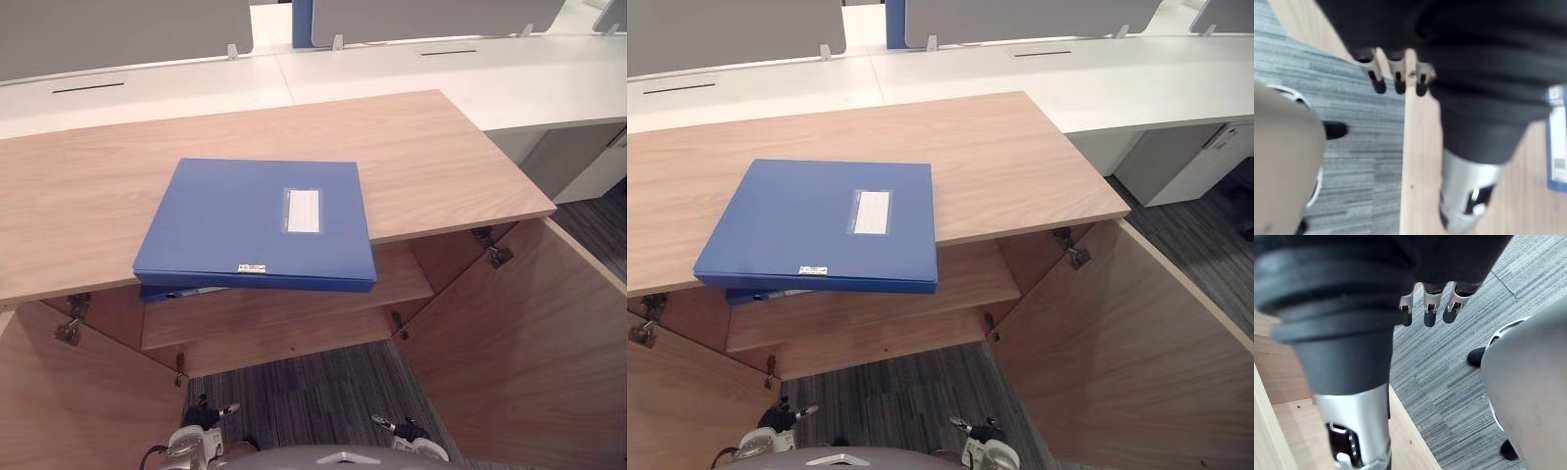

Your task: Walk over to the cabinet, pick up the folder, carry it to the office cabinet, place the folder inside the office cabinet, then close the office cabinet door

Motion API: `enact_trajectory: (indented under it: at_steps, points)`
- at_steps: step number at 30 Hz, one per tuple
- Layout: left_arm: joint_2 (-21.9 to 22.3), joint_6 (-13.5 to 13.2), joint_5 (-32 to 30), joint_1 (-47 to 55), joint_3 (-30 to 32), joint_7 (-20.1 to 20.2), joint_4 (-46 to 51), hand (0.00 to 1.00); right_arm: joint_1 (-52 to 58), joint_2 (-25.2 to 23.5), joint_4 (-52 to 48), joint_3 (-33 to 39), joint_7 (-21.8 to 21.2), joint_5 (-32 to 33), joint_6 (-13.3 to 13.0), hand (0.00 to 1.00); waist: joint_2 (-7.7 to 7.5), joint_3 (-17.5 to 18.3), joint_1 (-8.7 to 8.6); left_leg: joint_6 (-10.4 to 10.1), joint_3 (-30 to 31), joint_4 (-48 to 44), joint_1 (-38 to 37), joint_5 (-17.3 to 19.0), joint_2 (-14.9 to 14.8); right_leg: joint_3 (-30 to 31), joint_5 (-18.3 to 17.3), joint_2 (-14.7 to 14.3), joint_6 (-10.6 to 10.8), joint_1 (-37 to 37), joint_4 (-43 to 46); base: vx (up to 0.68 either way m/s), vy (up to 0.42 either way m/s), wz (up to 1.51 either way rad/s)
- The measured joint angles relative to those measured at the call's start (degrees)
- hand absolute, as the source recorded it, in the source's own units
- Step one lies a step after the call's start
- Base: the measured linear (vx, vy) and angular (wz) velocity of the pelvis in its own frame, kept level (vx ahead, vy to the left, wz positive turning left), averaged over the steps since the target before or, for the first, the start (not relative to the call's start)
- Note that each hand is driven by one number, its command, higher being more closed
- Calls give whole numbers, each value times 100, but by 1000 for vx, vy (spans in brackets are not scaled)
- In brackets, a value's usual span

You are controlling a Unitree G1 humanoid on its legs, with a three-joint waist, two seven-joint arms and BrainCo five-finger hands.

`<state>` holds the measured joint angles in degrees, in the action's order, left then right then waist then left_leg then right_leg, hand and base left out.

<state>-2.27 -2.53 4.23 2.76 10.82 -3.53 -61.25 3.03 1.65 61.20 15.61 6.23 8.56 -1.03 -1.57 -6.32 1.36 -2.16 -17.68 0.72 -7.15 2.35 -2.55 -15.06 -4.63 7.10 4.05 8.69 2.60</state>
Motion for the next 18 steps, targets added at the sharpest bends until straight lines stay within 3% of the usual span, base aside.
enact_trajectory:
  at_steps: [7, 10, 18]
  points:
    - [-77, -58, 9, 76, -196, -245, 250, 0, -74, 98, -1, -193, 15, 4, -6, 0, -62, -59, 4, 154, 297, 388, 121, -375, 200, 411, -83, 103, -29, -405, 310, -128, 34, 16]
    - [-43, -80, 9, 187, -225, -334, 607, 0, -96, 112, -1, -198, 25, 5, -6, 0, -68, -97, -2, 170, 376, 420, 200, -478, 278, 553, -166, 164, 69, -462, 283, -147, 27, 12]
    - [-111, -254, -348, 1071, -430, -624, 3756, 0, 35, 106, -314, -401, 42, 6, -56, 0, -10, -64, 38, 192, 559, 421, 212, -543, 330, 667, -149, 138, 70, -373, 199, -43, 14, 8]
